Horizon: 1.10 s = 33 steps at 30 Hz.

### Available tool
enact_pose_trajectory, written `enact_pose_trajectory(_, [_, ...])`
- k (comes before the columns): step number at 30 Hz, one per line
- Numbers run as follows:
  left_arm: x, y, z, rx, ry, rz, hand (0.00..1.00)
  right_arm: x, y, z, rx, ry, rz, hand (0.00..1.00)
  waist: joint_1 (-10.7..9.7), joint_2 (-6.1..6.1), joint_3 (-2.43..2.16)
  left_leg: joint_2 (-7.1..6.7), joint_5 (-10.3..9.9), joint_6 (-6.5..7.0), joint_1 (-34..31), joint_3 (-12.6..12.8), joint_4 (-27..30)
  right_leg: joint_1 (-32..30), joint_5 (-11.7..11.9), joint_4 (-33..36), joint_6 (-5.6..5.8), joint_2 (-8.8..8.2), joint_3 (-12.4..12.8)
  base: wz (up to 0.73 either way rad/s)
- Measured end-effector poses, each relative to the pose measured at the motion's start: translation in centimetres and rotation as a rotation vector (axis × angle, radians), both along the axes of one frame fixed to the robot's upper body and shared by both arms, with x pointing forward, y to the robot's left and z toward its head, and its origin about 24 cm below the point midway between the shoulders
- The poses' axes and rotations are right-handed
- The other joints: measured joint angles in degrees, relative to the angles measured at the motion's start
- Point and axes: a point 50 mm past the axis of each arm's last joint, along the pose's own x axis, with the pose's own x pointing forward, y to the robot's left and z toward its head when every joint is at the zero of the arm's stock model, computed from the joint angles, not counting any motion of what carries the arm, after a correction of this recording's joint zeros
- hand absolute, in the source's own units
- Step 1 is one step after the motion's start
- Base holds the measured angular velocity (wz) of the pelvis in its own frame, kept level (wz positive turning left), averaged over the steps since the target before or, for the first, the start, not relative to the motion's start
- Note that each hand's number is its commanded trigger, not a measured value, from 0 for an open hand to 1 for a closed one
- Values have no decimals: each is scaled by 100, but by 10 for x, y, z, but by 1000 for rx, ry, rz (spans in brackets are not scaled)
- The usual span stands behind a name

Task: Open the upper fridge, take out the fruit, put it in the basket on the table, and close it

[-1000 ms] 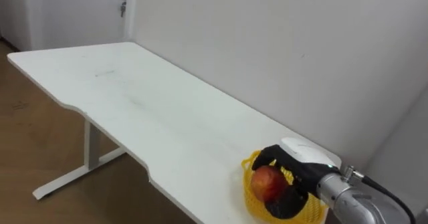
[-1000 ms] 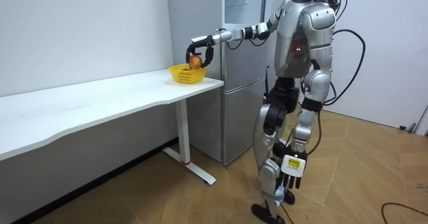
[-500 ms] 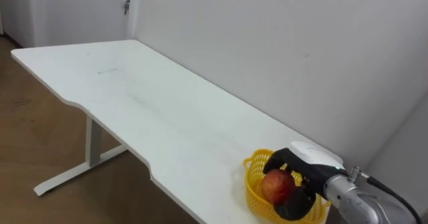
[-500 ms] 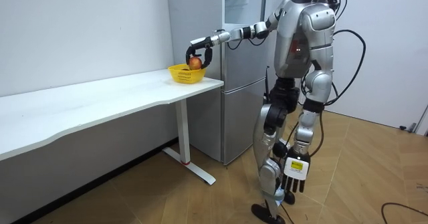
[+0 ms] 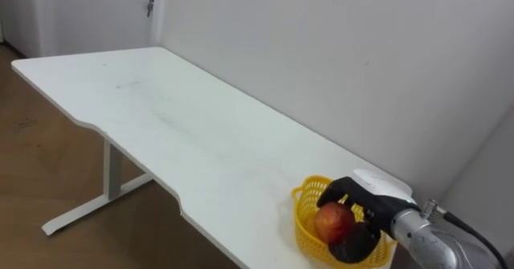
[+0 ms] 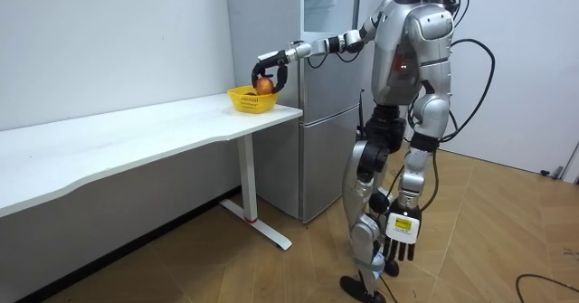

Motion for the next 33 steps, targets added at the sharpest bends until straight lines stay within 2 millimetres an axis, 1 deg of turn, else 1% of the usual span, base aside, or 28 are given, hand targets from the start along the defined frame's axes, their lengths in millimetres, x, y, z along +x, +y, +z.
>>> enact_pose_trajectory(4, [-2, -1, 0, -3, 4, 1, 0, 2, -7, -2, -15, 8, -31, 0, -23, 0, -8, -7, 1, 2, 14, 0, 6, 22, 0, 1, 0, -3, 22, 0])
enact_pose_trajectory(6, [-3, -3, -1, -5, 7, 3, 0, 2, -7, -1, -10, 0, -37, 0, -46, 1, -8, -7, 1, 2, 13, -1, 6, 22, 0, 2, 0, -3, 22, 0])
enact_pose_trajectory(14, [-4, -7, -3, -16, 7, 7, 0, 4, -15, 5, 7, -29, -71, 0, -83, 53, -22, -6, 0, 1, 7, -6, 1, 23, 0, 2, 0, -2, 23, 0])
enact_pose_trajectory(21, [-4, -7, -3, -15, 7, 6, 0, 4, -16, 6, 11, -42, -79, 0, -99, 93, -31, -6, 0, 1, 10, -7, 1, 28, 0, 0, 0, -2, 24, 0])
enact_pose_trajectory(33, [-2, -7, -3, -17, -2, 4, 0, 4, -17, 5, 10, -39, -84, 0, -88, 77, -41, -6, 1, 2, 19, -3, 3, 28, 0, 2, 0, -2, 32, 0])
